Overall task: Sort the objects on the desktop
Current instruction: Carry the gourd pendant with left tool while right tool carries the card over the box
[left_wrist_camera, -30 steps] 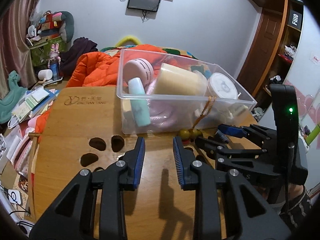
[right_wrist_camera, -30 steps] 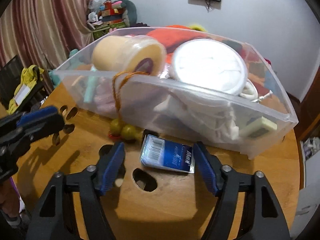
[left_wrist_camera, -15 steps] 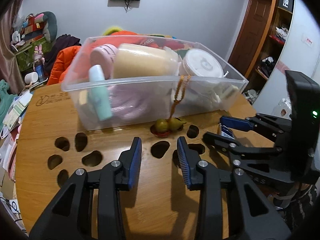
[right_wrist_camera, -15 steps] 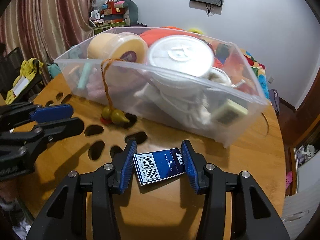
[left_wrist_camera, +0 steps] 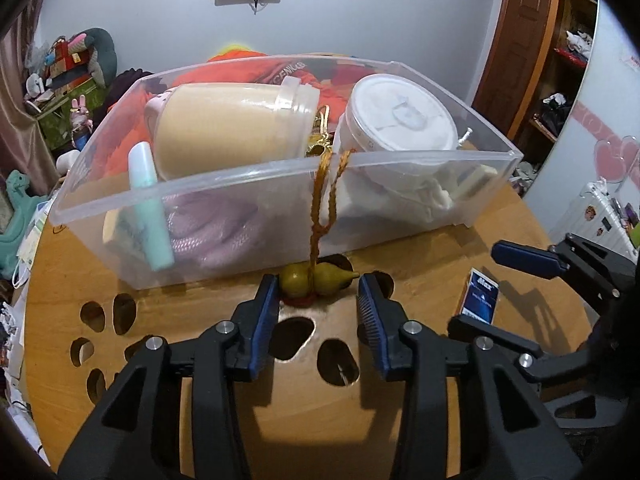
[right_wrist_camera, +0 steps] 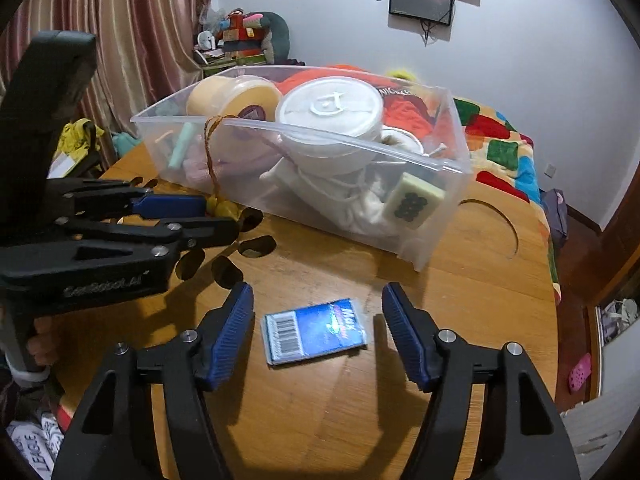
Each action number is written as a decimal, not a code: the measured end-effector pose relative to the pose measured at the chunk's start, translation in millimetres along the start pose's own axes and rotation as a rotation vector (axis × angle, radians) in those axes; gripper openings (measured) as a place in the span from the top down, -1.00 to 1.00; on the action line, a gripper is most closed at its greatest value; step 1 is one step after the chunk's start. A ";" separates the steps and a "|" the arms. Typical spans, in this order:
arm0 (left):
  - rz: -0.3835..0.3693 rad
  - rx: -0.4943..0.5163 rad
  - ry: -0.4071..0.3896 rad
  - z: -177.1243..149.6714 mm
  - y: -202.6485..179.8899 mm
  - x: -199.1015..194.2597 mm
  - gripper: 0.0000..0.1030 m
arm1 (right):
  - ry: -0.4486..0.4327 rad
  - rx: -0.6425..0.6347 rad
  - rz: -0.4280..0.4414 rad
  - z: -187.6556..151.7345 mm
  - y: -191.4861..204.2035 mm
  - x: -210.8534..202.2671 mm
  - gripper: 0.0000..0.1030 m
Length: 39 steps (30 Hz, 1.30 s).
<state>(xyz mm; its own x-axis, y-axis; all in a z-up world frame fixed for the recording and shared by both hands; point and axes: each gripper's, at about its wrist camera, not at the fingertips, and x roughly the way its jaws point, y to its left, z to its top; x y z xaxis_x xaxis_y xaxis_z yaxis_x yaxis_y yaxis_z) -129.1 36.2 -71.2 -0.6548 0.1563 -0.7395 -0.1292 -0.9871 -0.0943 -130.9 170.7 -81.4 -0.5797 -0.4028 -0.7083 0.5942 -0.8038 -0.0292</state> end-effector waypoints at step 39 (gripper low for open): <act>-0.047 0.066 -0.186 36.0 -10.5 -67.4 0.23 | -0.149 0.062 0.028 23.9 -27.6 -49.0 0.15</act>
<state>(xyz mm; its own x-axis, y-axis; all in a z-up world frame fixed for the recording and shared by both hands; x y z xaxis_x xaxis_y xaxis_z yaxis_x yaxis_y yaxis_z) -110.4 37.3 3.7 -0.7727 0.2113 -0.5986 -0.2069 -0.9753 -0.0772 -132.2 202.2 -29.1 -0.6423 -0.4823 -0.5957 0.5787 -0.8148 0.0357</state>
